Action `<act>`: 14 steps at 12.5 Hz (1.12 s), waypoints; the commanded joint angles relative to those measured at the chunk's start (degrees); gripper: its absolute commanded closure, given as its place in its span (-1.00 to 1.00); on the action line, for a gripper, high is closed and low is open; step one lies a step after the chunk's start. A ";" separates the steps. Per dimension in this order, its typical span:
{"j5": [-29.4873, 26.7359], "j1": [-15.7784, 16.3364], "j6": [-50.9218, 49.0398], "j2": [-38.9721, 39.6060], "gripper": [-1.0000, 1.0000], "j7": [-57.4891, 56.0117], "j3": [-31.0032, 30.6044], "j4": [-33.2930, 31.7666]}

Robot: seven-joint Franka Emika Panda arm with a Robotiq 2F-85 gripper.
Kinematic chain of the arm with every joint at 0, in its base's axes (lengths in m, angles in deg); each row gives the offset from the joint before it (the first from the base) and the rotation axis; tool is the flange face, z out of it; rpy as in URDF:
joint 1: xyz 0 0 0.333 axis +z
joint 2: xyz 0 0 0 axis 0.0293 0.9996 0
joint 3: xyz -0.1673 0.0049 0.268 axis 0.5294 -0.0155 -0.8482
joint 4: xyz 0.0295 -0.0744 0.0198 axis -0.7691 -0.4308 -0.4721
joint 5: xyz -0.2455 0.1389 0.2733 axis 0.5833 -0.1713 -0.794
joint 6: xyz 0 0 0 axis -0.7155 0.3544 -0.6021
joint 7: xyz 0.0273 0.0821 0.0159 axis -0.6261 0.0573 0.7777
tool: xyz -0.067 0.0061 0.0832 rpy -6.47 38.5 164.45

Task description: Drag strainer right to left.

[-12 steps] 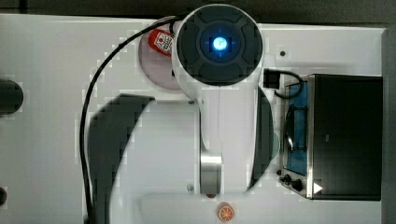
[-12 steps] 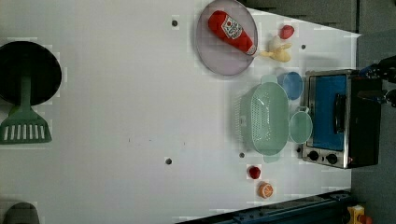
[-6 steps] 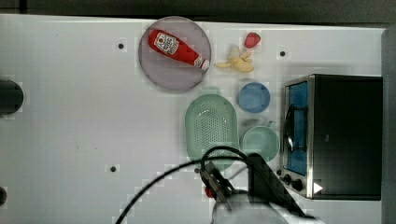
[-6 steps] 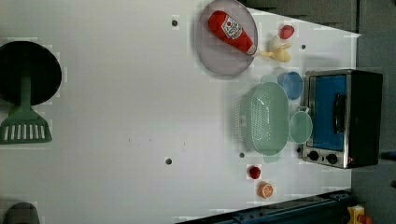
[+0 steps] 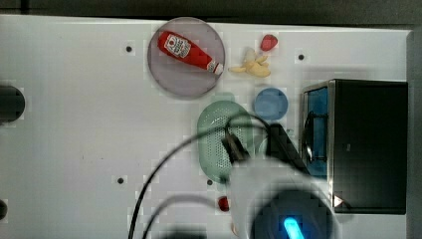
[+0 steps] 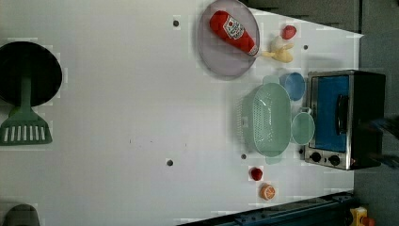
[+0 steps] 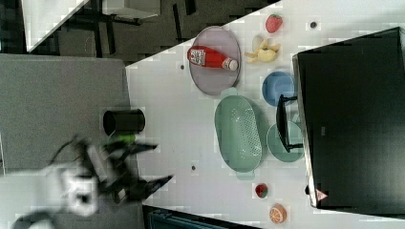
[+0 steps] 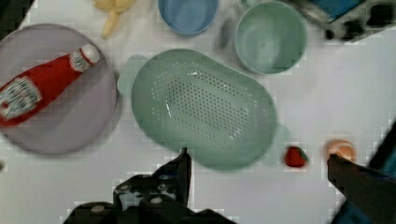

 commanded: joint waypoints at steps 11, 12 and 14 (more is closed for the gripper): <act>-1.20 2.14 43.80 34.11 -1.00 31.05 -3.22 -13.08; -1.20 2.54 46.87 36.09 -1.00 33.35 -3.98 -13.28; -1.16 3.26 51.57 39.58 -1.00 34.60 -5.13 -13.43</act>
